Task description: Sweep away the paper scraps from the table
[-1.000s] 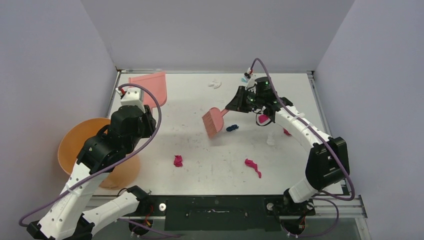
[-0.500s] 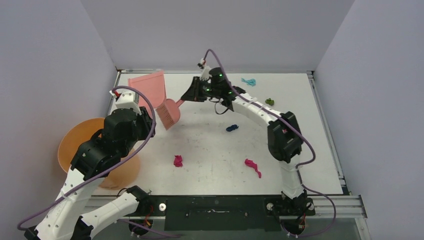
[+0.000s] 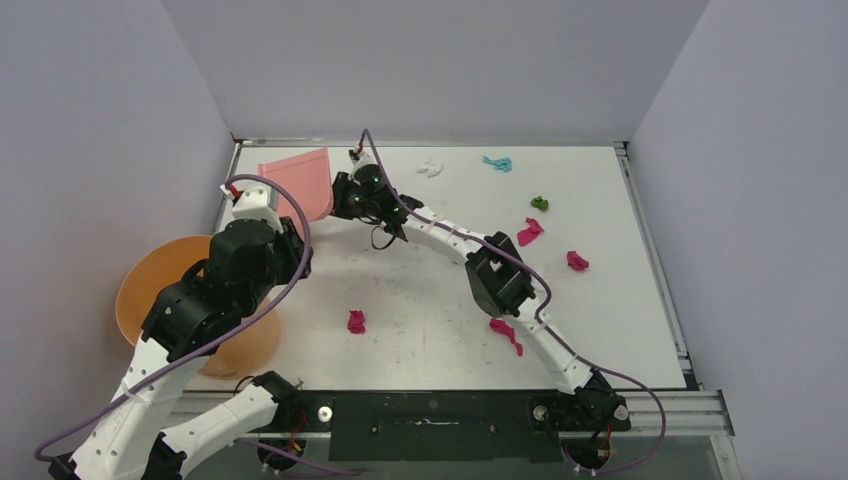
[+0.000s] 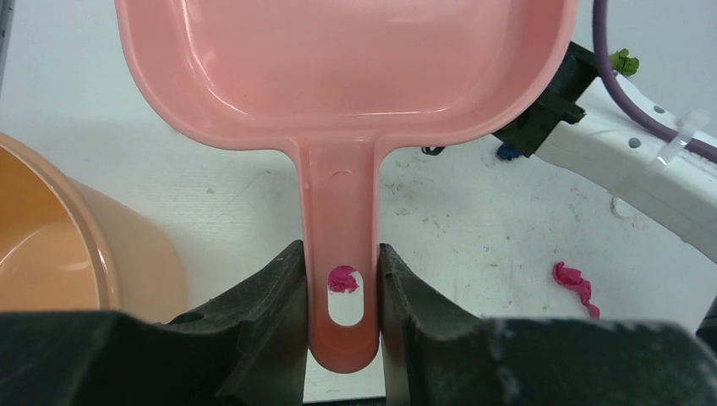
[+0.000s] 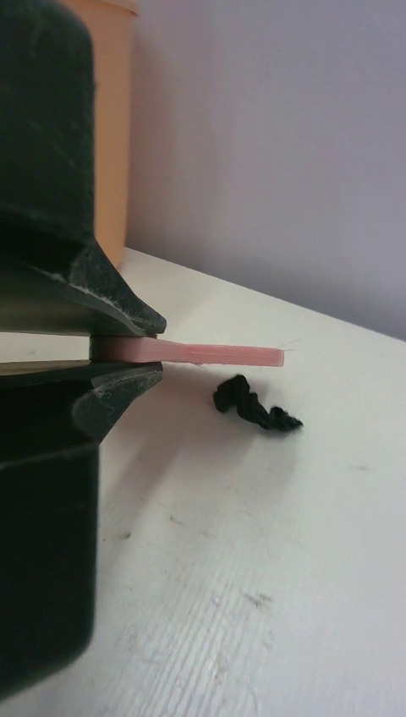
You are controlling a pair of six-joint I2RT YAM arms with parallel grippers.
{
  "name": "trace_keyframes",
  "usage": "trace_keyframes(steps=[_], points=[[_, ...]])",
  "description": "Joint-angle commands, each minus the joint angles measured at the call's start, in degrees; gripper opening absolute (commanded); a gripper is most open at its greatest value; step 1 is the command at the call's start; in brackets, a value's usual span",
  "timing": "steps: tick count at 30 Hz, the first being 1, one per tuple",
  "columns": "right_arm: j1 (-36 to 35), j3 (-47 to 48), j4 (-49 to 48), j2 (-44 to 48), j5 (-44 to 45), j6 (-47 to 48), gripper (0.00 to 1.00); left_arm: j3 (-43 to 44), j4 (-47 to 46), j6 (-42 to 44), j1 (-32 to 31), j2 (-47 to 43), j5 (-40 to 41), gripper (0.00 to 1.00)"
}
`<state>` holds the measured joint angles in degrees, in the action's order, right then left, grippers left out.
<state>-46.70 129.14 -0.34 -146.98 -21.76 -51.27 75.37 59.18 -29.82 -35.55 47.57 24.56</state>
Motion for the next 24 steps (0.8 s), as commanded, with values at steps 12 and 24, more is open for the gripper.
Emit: trace_keyframes(steps=[12,24], points=[[3.1,-11.7,4.0,7.6,16.6,-11.8,0.05,-0.1,3.5,-2.6,-0.2,-1.6,-2.7,0.0],[19.3,-55.2,13.6,41.9,-2.6,2.1,0.05,1.2,12.4,-0.2,-0.6,0.8,-6.9,0.0]])
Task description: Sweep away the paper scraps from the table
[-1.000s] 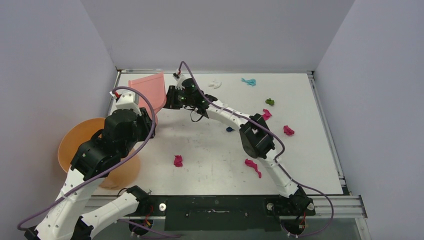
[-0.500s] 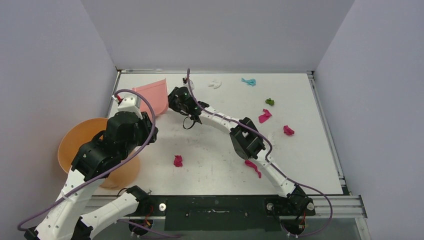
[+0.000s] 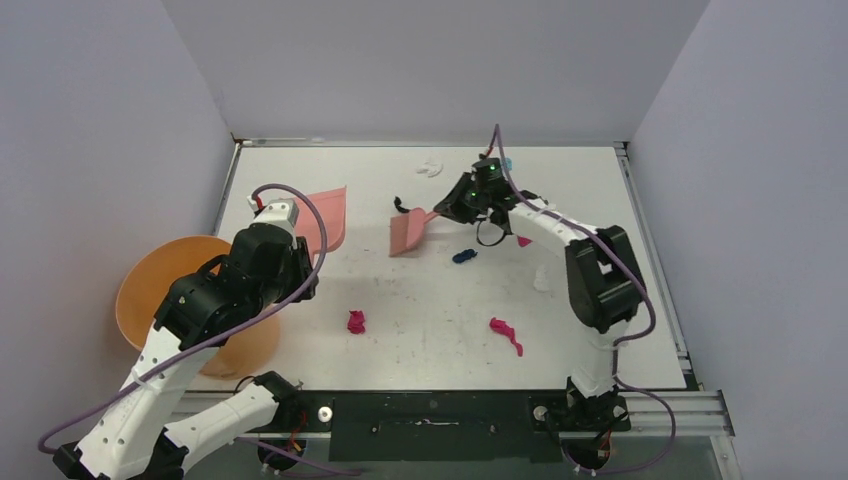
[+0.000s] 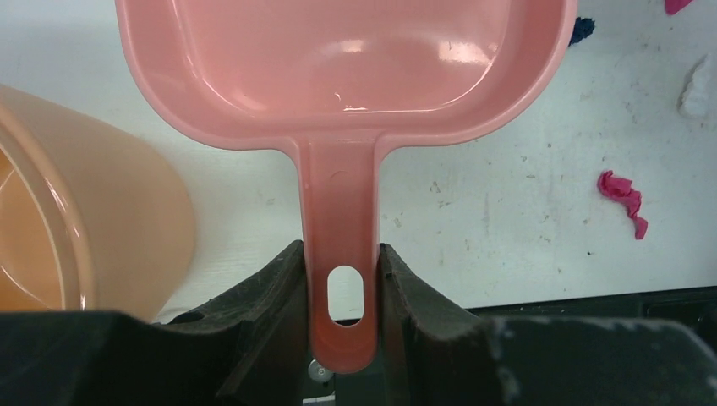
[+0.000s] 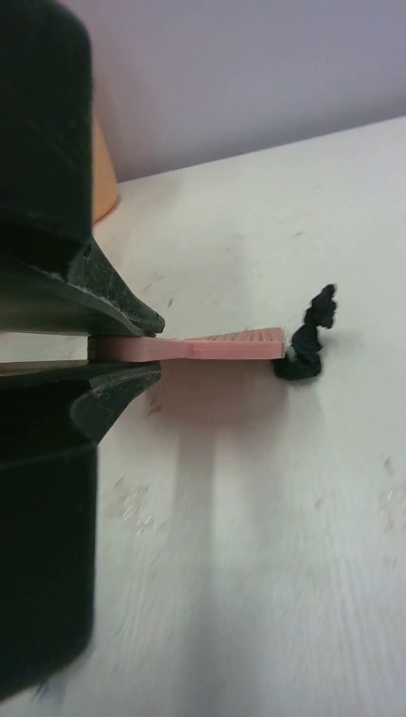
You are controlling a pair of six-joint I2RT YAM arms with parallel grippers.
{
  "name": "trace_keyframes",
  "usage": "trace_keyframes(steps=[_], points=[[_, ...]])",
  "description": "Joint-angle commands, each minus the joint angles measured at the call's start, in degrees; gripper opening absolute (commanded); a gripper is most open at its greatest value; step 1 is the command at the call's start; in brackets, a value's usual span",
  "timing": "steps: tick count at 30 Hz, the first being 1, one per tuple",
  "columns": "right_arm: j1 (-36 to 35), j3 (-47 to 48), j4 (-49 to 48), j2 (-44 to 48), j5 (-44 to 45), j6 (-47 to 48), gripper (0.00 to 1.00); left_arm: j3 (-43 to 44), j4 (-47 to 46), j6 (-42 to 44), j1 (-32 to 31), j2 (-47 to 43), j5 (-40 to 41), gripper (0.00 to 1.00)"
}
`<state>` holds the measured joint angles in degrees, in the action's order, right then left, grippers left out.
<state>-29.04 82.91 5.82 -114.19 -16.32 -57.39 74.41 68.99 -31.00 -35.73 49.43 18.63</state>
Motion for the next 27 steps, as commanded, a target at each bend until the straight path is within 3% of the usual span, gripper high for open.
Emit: trace_keyframes(steps=[1,5,11,12,17,20,27], points=[[2.2,-11.4,8.6,12.8,-9.3,9.9,0.05,2.2,2.8,0.9,-0.4,-1.4,-0.8,0.0],[3.3,-16.4,13.4,23.6,-12.7,19.8,0.05,2.6,4.6,0.9,-0.4,-1.7,-1.9,0.0],[-0.8,-16.8,9.6,35.9,-21.4,35.6,0.05,3.5,8.9,1.7,-0.5,-1.3,-2.2,0.0],[-0.9,-16.9,8.8,36.8,-26.6,38.2,0.05,3.6,8.9,1.8,-0.5,-1.6,-2.1,0.0],[-1.3,-15.6,9.3,34.6,-36.9,44.6,0.14,4.8,9.8,1.3,-0.5,-1.6,-2.5,0.0],[-2.4,-13.1,12.2,31.2,-40.4,46.6,0.06,5.5,11.4,1.0,-0.5,-1.9,-2.7,0.0],[-8.5,-10.1,8.4,25.9,-40.9,44.7,0.05,8.2,15.3,-0.3,-0.5,-2.1,-1.6,0.0]])
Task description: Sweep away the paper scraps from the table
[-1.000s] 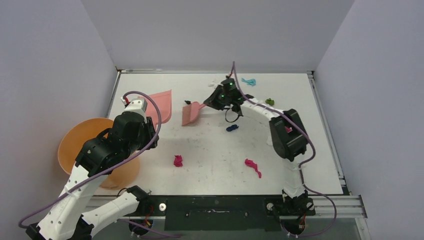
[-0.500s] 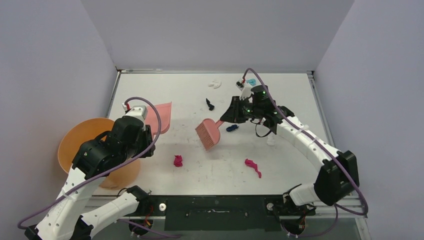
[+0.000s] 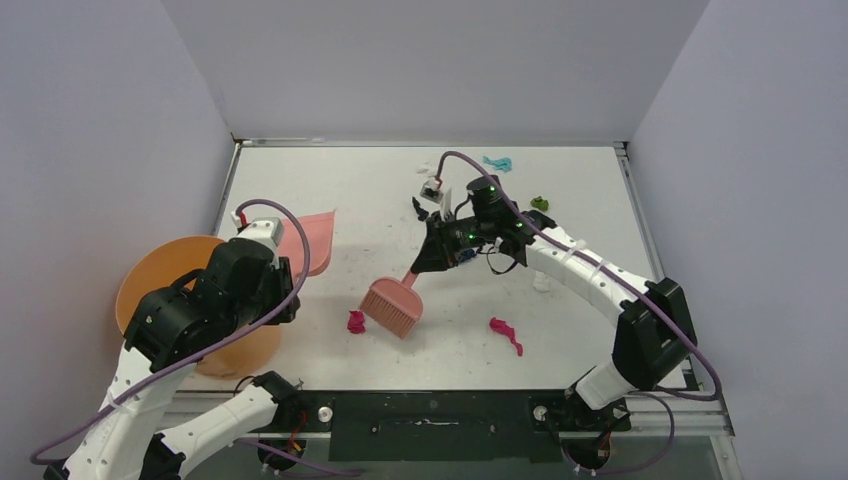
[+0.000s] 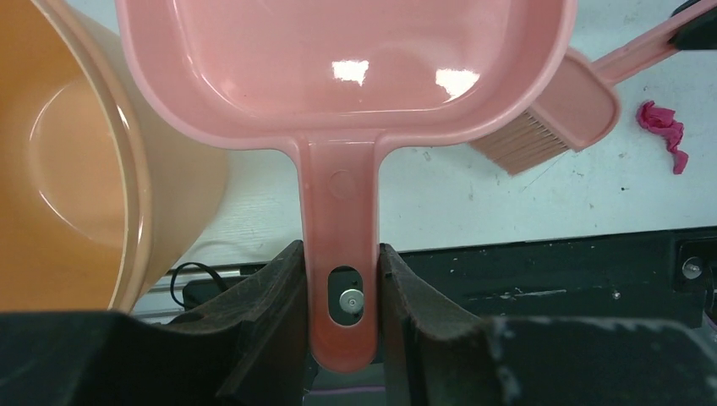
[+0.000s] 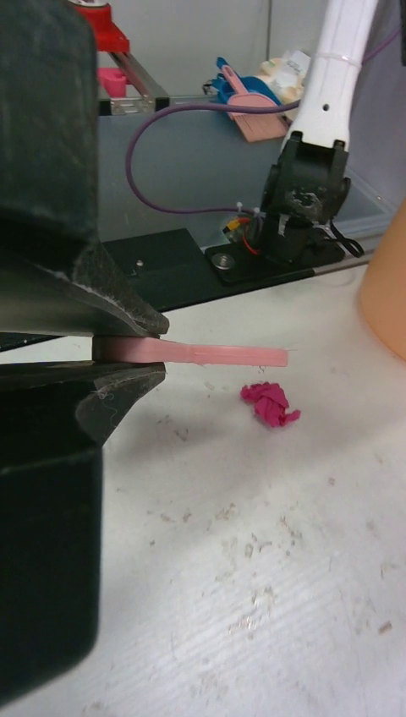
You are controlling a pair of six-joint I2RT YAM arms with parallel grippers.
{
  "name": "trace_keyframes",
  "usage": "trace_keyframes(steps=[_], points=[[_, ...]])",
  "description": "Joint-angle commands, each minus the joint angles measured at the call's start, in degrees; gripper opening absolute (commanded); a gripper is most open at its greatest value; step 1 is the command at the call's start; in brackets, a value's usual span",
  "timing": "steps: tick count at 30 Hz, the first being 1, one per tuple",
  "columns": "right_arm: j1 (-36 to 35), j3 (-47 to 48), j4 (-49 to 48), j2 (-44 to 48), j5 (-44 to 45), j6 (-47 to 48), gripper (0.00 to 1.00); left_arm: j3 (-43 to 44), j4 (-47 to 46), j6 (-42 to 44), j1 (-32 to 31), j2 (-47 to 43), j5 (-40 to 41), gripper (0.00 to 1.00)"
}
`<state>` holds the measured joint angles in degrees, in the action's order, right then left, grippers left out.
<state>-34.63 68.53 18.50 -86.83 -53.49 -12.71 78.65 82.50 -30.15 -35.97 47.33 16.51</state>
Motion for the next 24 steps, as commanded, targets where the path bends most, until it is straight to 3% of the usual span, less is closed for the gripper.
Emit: trace_keyframes(steps=[1,10,14,18,24], points=[[-3.2,5.1,-4.9,-2.7,-3.8,-0.7,0.05,4.4,1.9,-1.2,-0.2,0.3,0.1,0.0],[-9.6,11.2,-2.4,-15.3,-7.3,-0.6,0.05,2.8,1.7,-1.1,-0.2,0.0,-2.3,0.0],[-13.1,10.3,-4.3,-16.4,0.2,0.0,0.05,1.8,2.0,0.8,-0.2,0.2,-2.9,0.0],[-10.5,17.6,9.9,-20.8,6.9,10.3,0.05,0.1,3.3,2.2,-0.4,0.9,-2.2,0.0],[-1.1,14.8,9.2,-18.4,10.2,8.2,0.05,-5.2,1.6,3.4,-1.2,0.1,-4.8,0.0]])
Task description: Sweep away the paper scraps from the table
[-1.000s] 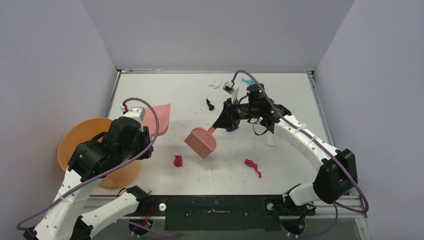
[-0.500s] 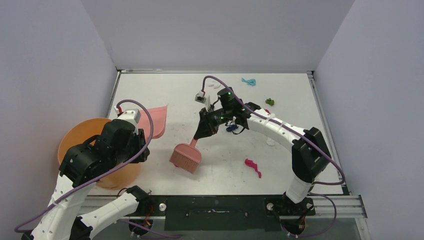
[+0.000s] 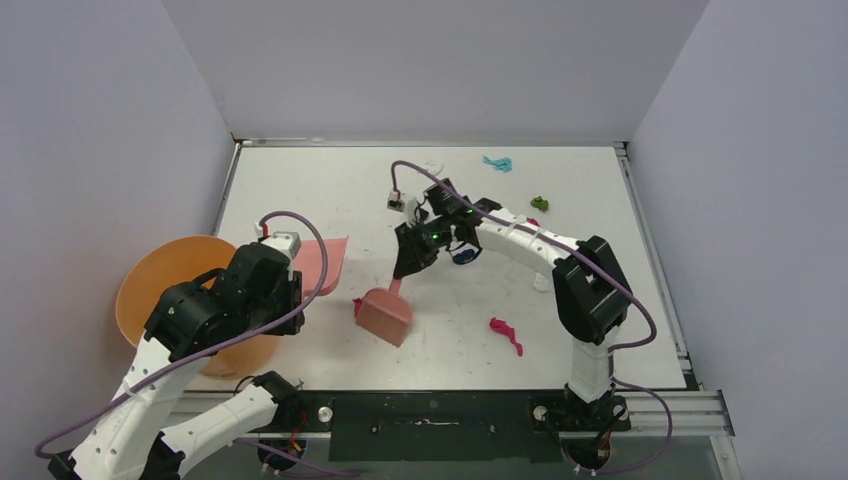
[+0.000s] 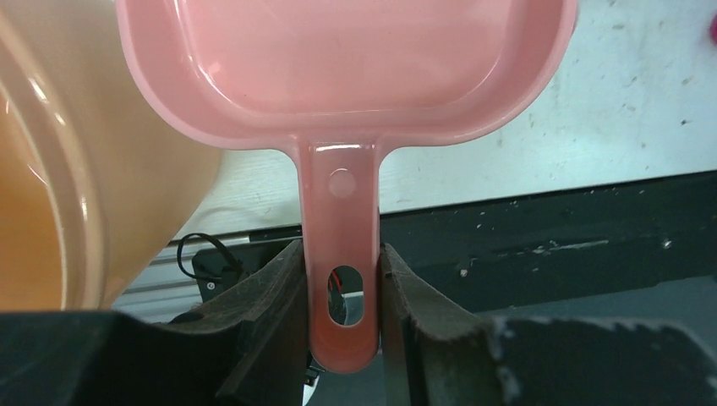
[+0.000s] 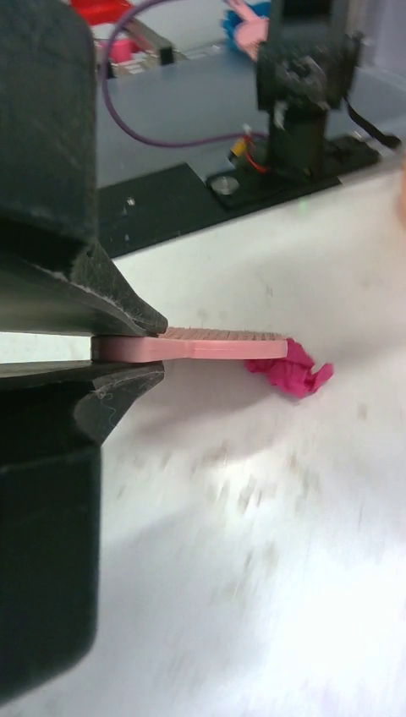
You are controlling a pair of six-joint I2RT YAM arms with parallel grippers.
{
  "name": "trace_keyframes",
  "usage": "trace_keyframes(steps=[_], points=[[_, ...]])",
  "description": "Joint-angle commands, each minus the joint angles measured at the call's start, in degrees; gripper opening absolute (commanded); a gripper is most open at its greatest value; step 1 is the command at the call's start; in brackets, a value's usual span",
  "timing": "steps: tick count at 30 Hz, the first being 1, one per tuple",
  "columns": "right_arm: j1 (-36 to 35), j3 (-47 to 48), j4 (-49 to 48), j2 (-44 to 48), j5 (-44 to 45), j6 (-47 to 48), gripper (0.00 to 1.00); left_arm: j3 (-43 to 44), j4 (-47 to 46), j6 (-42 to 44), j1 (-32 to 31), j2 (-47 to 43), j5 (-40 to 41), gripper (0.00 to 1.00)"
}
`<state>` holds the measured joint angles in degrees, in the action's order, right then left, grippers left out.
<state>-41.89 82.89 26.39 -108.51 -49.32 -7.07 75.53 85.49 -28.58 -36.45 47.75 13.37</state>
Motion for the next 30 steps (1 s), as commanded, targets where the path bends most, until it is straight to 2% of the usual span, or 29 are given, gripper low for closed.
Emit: trace_keyframes(steps=[1,6,9,11,14,16,18,21,24,30], points=[[7.2,-0.2,1.6,4.5,6.9,3.1,0.05,-2.9,-1.8,2.1,-1.0,-0.2,-1.8,0.0],[11.8,-3.3,3.3,12.7,8.5,6.4,0.05,-6.3,-7.4,3.2,-1.1,1.8,-4.0,0.0],[15.4,-1.6,6.0,16.5,8.8,7.8,0.05,-7.3,-10.1,3.4,-1.6,4.3,-6.1,0.0],[18.7,1.9,10.5,17.1,7.8,10.1,0.05,-8.1,-11.6,3.6,-2.3,5.2,-7.1,0.0],[23.9,9.5,20.0,15.7,5.6,17.2,0.16,-9.1,-13.7,3.9,-3.3,6.9,-8.0,0.0],[25.8,15.9,28.7,13.5,6.3,25.3,0.11,-9.7,-15.2,3.8,-4.2,8.3,-8.5,0.0],[27.6,19.0,33.7,12.5,8.1,29.1,0.05,-10.5,-17.2,3.4,-5.7,9.8,-8.8,0.0],[28.3,17.9,32.6,13.9,19.5,28.0,0.05,-11.8,-20.4,2.2,-9.7,12.8,-8.4,0.0],[28.2,13.9,26.4,17.1,29.4,25.4,0.05,-11.8,-22.6,1.3,-15.1,17.0,-6.5,0.0],[27.1,9.6,22.6,18.1,35.9,23.6,0.05,-8.8,-26.8,1.4,-23.9,26.6,-1.4,0.0]])
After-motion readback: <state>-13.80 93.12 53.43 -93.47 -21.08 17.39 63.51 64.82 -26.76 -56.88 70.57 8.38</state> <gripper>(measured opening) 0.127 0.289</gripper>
